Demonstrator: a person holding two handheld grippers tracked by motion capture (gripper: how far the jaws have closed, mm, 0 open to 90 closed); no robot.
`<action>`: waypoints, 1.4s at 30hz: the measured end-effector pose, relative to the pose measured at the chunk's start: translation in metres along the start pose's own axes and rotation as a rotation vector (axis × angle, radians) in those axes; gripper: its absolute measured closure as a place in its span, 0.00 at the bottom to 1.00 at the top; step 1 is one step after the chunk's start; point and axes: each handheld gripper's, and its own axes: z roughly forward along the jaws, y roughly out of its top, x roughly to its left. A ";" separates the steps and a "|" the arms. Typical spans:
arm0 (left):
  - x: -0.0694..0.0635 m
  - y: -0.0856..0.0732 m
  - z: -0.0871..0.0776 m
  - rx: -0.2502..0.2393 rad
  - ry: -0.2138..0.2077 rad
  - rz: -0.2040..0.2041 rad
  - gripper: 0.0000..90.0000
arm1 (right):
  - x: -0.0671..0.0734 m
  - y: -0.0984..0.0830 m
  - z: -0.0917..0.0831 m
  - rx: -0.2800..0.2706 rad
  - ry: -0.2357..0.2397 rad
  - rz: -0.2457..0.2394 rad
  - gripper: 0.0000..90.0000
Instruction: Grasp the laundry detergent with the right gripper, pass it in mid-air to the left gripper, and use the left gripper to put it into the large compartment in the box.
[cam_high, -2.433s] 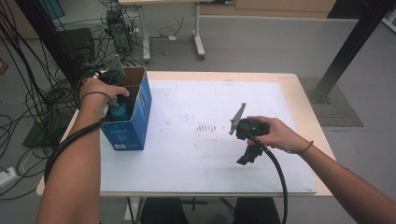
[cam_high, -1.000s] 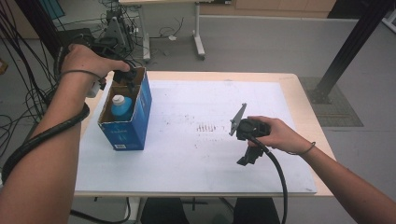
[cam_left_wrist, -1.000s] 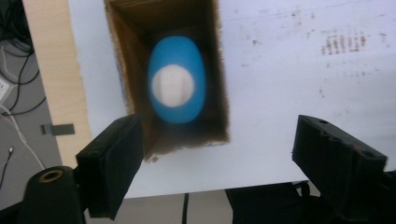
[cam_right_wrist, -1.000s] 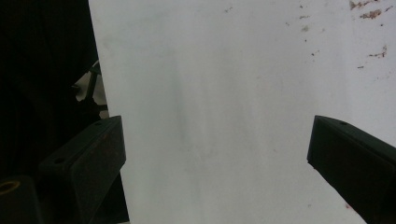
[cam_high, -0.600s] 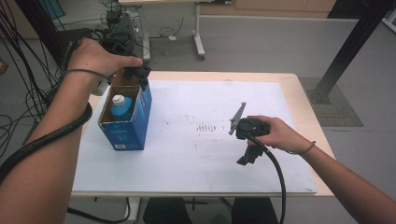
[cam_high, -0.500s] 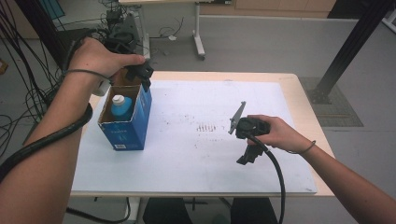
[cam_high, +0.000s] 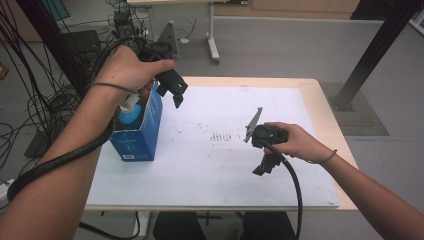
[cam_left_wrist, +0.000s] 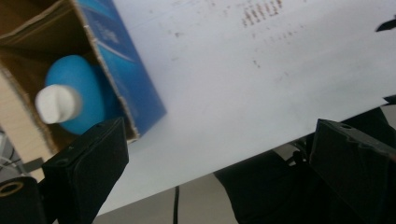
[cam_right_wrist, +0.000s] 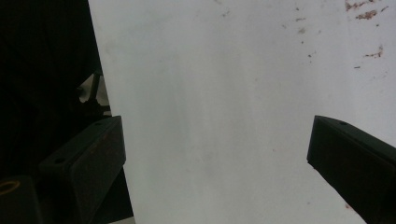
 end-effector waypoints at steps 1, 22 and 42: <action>-0.004 0.001 0.002 0.000 -0.008 0.013 0.05 | 0.000 0.000 0.001 0.000 0.003 0.001 0.05; -0.052 0.007 0.048 0.057 -0.025 0.173 0.06 | -0.011 -0.007 0.001 -0.009 0.008 0.030 0.04; -0.063 -0.008 0.123 0.096 -0.012 0.221 0.07 | -0.016 -0.016 -0.007 -0.009 0.010 0.060 0.04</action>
